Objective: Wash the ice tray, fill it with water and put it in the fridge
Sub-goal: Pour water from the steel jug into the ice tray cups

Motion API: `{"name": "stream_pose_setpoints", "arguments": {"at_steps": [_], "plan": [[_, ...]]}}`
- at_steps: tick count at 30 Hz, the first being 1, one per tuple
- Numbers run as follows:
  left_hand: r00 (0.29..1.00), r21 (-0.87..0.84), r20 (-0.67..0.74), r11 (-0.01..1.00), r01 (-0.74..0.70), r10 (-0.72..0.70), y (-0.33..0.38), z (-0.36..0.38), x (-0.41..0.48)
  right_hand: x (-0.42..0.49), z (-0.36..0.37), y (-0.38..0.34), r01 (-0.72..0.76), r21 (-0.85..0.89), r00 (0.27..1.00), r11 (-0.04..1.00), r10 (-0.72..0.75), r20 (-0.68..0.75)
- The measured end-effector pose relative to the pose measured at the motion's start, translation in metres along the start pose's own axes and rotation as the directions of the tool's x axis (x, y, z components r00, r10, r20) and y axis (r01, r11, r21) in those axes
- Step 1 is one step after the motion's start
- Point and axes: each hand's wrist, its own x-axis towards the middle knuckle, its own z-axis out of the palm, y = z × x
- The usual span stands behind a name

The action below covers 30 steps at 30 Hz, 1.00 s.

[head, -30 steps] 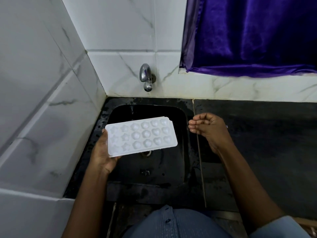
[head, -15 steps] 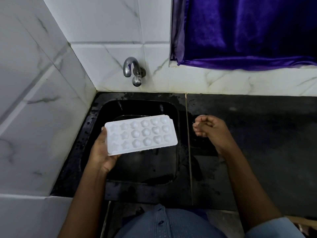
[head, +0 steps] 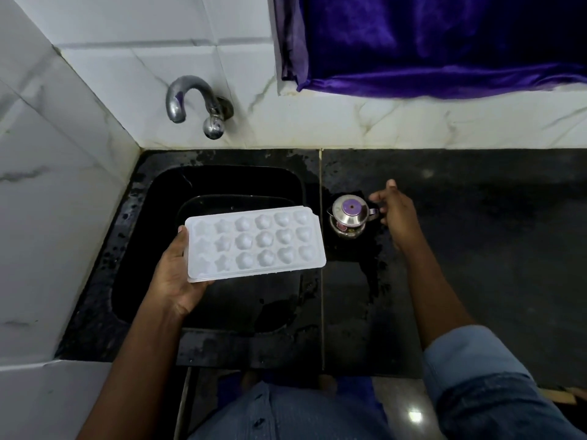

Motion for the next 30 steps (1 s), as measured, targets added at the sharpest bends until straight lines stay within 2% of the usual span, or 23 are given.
{"name": "stream_pose_setpoints", "arguments": {"at_steps": [7, 13, 18, 20, 25, 30], "plan": [[0.997, 0.036, -0.068, 0.999, 0.038, -0.036, -0.007, 0.021, -0.003, 0.02, 0.005, 0.025, -0.055, -0.05, 0.997, 0.997, 0.058, 0.054], [0.993, 0.027, -0.106, 0.999, 0.046, -0.043, -0.009, 0.024, -0.004, 0.024, 0.008, 0.043, -0.052, 0.038, 0.997, 0.998, 0.049, 0.065], [0.993, 0.027, -0.102, 0.998, 0.057, -0.054, -0.016, 0.022, -0.007, 0.028, 0.005, 0.053, 0.09, 0.053, 0.978, 0.995, -0.098, 0.185], [0.992, 0.02, -0.105, 0.997, 0.07, -0.067, -0.02, 0.022, -0.009, 0.03, 0.004, 0.054, 0.099, 0.071, 0.967, 0.993, -0.113, 0.227], [0.989, -0.007, -0.128, 0.997, 0.079, -0.079, -0.028, 0.023, -0.016, 0.034, 0.005, 0.055, 0.014, 0.109, 0.951, 0.994, -0.047, 0.305], [0.988, -0.017, -0.139, 0.998, 0.064, -0.065, -0.033, 0.026, -0.027, 0.031, 0.006, 0.055, -0.075, 0.232, 0.937, 0.97, -0.011, 0.348]]}}
